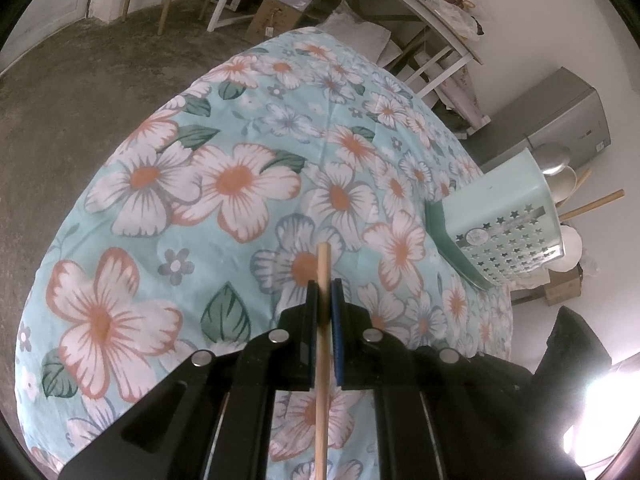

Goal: Organize utensils
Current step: 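Lower the open right tool onto the chopstick pile while the left tool holds its chopstick, then close the right tool on a wooden chopstick and lift it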

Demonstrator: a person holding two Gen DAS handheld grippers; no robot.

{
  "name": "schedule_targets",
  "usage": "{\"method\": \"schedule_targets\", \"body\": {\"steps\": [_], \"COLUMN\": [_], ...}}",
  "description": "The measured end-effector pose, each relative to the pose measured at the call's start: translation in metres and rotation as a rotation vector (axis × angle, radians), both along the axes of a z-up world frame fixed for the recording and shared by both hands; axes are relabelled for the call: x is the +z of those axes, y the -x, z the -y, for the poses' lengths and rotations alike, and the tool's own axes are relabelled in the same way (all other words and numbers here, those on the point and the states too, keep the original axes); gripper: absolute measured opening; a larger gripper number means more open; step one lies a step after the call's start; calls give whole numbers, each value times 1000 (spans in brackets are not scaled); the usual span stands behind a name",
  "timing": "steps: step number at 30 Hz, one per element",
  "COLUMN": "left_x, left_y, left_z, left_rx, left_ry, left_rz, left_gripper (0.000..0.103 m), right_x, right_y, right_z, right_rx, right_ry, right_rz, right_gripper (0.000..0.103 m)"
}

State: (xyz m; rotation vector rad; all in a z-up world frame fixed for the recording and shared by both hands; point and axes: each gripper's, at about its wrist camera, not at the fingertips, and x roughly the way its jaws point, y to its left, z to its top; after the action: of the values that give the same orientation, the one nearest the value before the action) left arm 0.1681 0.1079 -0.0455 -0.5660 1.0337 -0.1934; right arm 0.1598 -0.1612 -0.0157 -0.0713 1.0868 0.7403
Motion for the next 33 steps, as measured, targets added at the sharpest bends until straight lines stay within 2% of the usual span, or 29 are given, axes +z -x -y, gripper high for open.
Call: {"method": "schedule_targets", "body": {"steps": [8, 11, 17, 25, 28, 31, 33], "left_x": [0, 0, 0, -1, -1, -3, -5], "left_y": [0, 0, 0, -2, -3, -4, -4], "left_z": [3, 3, 5, 10, 11, 13, 14], "left_rx": [-2, -1, -4, -14, -19, -25, -30], "left_ry": [-4, -1, -2, 7, 10, 14, 16], "left_rz": [0, -1, 0, -7, -9, -17, -22], "left_gripper": [5, 6, 6, 6, 6, 5, 5], "right_x": [1, 0, 6, 8, 6, 4, 7], "right_y": [16, 17, 6, -7, -13, -17, -17], "right_z": [8, 10, 26, 59, 79, 95, 97], "right_rx": [88, 86, -16, -195, -308, -356, -357], "right_ry": [44, 41, -1, 28, 22, -29, -31], "right_rz": [-1, -6, -9, -1, -32, -82, -69], "right_gripper": [20, 20, 10, 8, 8, 9, 19]}}
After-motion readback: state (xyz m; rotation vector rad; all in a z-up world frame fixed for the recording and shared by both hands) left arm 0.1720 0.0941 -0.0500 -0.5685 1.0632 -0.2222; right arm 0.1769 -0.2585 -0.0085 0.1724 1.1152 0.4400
